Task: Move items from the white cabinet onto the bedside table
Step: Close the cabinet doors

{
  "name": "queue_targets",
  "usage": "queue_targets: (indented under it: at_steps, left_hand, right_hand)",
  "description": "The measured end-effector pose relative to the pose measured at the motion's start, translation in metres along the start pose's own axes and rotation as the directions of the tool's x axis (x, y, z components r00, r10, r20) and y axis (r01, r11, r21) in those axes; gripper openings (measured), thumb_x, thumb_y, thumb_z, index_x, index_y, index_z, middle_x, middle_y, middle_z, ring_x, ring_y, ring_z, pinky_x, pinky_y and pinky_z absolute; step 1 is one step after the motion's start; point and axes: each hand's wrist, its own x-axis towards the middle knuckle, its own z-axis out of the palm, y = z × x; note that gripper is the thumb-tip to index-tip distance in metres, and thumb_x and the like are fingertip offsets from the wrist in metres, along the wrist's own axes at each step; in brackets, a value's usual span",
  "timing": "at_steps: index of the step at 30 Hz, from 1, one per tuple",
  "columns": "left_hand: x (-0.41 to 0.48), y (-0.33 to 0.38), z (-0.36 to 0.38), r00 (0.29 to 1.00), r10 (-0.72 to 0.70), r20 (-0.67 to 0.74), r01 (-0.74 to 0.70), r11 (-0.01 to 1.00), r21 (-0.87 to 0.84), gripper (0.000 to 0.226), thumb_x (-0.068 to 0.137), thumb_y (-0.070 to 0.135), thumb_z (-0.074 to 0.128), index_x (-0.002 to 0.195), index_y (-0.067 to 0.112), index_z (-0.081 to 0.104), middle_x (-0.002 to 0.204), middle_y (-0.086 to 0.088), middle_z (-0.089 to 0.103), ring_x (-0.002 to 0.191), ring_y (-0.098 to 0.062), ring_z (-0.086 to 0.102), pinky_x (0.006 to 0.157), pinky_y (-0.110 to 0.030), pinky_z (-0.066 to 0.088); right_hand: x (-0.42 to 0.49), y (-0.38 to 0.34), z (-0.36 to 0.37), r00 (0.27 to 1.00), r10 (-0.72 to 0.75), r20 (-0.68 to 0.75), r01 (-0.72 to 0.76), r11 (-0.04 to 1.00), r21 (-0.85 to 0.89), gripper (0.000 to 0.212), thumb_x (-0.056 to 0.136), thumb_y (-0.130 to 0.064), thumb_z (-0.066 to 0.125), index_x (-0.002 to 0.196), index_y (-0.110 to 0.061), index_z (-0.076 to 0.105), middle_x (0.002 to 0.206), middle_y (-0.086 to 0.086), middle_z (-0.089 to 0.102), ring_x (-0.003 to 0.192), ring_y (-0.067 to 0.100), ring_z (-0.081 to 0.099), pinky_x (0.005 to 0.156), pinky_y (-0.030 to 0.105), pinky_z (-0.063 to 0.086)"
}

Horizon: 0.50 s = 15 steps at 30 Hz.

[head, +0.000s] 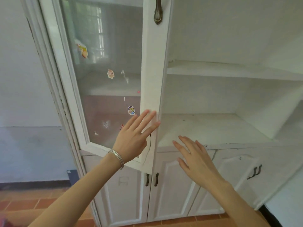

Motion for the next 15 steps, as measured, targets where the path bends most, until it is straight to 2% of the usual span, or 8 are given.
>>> queue_targets:
  at_steps: [3,7,15]
  left_hand:
    - [0.028,-0.007,0.019,1.000,0.010,0.006,-0.010,1.000,0.014,0.082,0.065,0.000,0.066,0.142,0.014,0.042,0.152,-0.010,0.029,0.141,-0.025,0.023,0.112,-0.045,0.023]
    - [0.052,-0.020,0.044,1.000,0.009,0.003,-0.009,1.000,0.022,0.083,0.063,0.003,0.072,0.140,0.009,0.043,0.151,-0.007,0.033,0.140,-0.023,0.026,0.111,-0.044,0.022]
    - [0.065,-0.049,0.084,0.998,0.067,0.019,-0.068,0.997,0.036,0.088,0.070,0.023,0.072,0.147,0.013,0.030,0.157,-0.003,0.018,0.144,-0.019,0.012,0.115,-0.047,0.015]
  right_hand:
    - [0.011,0.016,0.007,0.999,0.005,-0.033,-0.007,0.999,-0.035,0.056,0.083,-0.023,0.066,0.135,-0.019,0.045,0.140,0.006,0.045,0.129,0.023,0.042,0.104,0.047,0.032]
    - [0.026,0.037,0.021,0.997,0.041,-0.070,-0.045,0.997,-0.058,0.049,0.086,-0.027,0.053,0.134,-0.020,0.046,0.139,0.005,0.046,0.128,0.021,0.041,0.104,0.046,0.033]
    - [0.067,0.058,0.050,0.995,0.056,-0.078,-0.066,0.990,-0.126,0.054,0.080,-0.023,0.069,0.130,-0.016,0.051,0.136,0.009,0.050,0.126,0.025,0.047,0.101,0.049,0.038]
